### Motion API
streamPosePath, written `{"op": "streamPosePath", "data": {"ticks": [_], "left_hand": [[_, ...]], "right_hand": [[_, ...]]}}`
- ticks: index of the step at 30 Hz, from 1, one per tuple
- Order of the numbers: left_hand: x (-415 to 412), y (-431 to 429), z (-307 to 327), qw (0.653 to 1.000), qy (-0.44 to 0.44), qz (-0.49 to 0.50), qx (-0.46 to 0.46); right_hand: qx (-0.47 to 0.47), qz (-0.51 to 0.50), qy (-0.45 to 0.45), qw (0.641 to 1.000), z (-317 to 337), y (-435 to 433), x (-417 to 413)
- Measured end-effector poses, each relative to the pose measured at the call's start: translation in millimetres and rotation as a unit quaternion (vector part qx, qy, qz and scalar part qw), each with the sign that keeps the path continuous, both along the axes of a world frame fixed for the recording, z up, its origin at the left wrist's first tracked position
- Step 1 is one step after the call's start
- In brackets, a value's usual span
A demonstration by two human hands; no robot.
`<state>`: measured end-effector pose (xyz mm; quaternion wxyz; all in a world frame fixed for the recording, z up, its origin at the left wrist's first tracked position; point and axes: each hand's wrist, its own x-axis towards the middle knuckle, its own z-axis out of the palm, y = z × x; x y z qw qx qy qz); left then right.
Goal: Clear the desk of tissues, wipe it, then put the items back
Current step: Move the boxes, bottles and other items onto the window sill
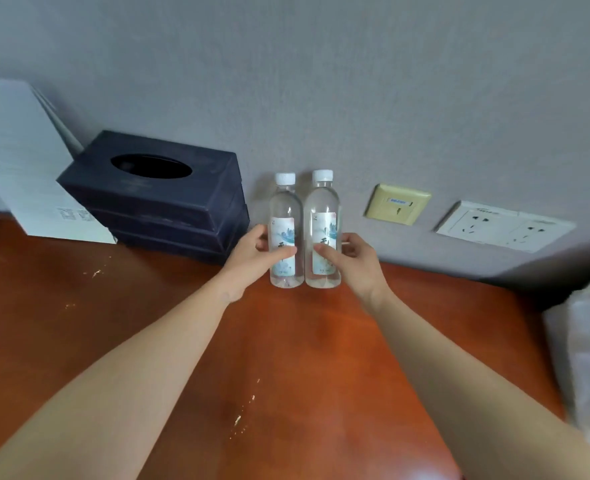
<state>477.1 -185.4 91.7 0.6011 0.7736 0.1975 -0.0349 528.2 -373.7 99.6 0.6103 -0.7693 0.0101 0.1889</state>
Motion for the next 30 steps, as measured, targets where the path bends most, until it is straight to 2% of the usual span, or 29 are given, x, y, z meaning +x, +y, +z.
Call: {"op": "streamPosePath", "data": {"ticks": [2, 5, 14, 20, 25, 30], "left_hand": [[-24.4, -13.8, 14.7, 0.998, -0.013, 0.014, -0.062], [-62.9, -37.0, 39.4, 0.994, -0.028, 0.026, -0.106], [-181.1, -106.1, 116.7, 0.990, -0.106, -0.033, -0.085], [-249.8, -151.8, 158.2, 0.979, -0.165, -0.099, -0.063], [-307.6, -196.5, 168.3, 0.965, -0.181, -0.173, -0.073], [-363.8, -259.3, 172.8, 0.945, -0.190, -0.254, -0.083]], "right_hand": [[0.041, -0.014, 0.002, 0.999, 25.1, -11.1, -29.0], [0.081, -0.032, -0.005, 0.996, 59.3, -29.4, -79.7], [0.159, -0.154, -0.058, 0.973, 132.9, -89.9, -226.0], [0.166, -0.240, -0.093, 0.952, 156.3, -129.0, -320.8], [0.172, -0.303, -0.115, 0.930, 166.6, -172.0, -406.7], [0.114, -0.387, -0.151, 0.903, 173.0, -224.6, -491.6]]}}
